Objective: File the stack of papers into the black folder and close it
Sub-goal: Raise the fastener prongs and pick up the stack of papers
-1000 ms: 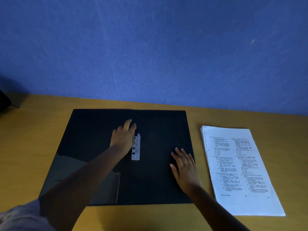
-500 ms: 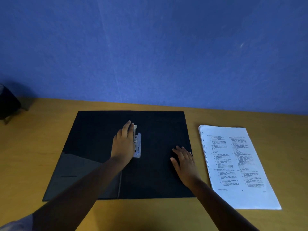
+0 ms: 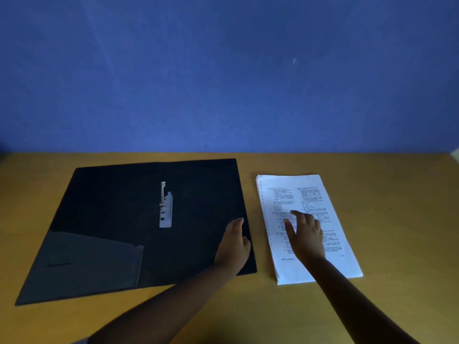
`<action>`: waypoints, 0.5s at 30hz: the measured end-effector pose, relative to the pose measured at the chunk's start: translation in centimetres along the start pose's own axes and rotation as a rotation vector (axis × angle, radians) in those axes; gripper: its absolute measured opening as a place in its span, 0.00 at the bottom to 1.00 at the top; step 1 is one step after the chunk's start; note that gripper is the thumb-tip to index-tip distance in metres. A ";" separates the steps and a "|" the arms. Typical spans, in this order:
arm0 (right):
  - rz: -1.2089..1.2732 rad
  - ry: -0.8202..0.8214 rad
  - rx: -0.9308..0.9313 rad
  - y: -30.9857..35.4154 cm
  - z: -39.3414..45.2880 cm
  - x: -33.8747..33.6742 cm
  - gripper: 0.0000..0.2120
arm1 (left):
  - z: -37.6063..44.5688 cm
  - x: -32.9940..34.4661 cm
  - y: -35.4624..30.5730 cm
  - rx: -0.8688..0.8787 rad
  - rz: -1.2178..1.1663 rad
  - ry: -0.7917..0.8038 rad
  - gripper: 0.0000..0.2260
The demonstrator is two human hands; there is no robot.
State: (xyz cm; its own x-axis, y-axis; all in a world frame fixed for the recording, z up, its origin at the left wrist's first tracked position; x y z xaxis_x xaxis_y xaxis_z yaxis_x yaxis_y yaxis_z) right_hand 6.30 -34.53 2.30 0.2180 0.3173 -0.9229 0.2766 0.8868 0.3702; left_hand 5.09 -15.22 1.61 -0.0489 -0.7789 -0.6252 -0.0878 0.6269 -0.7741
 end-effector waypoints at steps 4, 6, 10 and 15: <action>-0.050 0.002 0.157 -4.5 1.2 -1.7 0.24 | -0.8 3.6 -2.2 -0.226 -0.122 0.060 0.23; -0.052 0.018 0.215 -6.3 1.8 -2.2 0.26 | -0.9 4.8 -3.0 -0.295 -0.129 0.062 0.23; -0.050 0.071 0.275 -8.8 2.4 -2.5 0.30 | -0.7 6.0 -3.8 -0.449 -0.140 0.045 0.20; 0.017 0.074 0.314 -9.9 3.3 -2.4 0.30 | 0.0 6.3 -4.8 -0.648 -0.170 0.031 0.16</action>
State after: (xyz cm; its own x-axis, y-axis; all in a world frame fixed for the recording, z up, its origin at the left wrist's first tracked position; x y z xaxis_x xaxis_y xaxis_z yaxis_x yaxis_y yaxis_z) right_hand 6.10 -45.14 1.21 0.1599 0.3644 -0.9174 0.5516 0.7377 0.3892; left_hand 5.21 -23.15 1.43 -0.0091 -0.8723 -0.4890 -0.6761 0.3656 -0.6396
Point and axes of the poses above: each hand's wrist, its own z-axis towards the middle knuckle, its own x-axis out of the palm, y = z × x, the point moved 4 cm from there along z, towards the middle knuckle, and after that the axes turned 10 degrees about -y, right-handed, at the moved point
